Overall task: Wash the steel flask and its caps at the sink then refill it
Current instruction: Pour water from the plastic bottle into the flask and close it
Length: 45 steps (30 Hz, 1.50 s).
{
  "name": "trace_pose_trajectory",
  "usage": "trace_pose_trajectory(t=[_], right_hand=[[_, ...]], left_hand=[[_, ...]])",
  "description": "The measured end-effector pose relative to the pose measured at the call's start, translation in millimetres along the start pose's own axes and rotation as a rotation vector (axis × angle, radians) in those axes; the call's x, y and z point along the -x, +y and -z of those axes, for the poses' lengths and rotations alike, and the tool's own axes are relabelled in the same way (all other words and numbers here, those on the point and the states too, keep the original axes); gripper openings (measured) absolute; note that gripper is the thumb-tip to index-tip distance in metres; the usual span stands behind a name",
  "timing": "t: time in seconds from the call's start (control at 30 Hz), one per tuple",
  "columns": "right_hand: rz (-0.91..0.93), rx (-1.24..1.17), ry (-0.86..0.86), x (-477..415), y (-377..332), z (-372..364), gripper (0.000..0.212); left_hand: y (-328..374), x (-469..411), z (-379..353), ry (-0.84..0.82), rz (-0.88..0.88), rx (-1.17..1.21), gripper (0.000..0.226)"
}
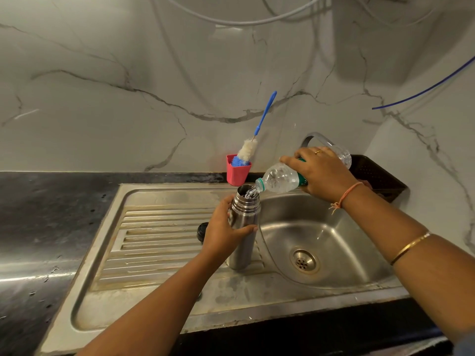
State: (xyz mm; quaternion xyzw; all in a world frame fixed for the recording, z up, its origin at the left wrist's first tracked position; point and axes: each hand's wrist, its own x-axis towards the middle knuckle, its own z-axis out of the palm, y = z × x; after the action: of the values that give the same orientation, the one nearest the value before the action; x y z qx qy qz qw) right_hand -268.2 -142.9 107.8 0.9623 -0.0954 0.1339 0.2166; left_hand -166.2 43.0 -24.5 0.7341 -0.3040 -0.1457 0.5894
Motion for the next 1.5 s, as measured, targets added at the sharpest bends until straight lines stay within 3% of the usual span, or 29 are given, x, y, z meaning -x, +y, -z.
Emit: trace_pose_trajectory(t=[0.77,1.5], right_hand=[[0.039,0.066,0.112,-5.4,0.2,0.6,0.069],[0.134,0.278,0.209,-16.1,-10.7,16.7,0.070]], left_hand=[[-1.6,1.8,1.0,-0.005,-0.003,0.023,0.073],[0.1,2.1,0.9,0.000,-0.011,0.002,0.073]])
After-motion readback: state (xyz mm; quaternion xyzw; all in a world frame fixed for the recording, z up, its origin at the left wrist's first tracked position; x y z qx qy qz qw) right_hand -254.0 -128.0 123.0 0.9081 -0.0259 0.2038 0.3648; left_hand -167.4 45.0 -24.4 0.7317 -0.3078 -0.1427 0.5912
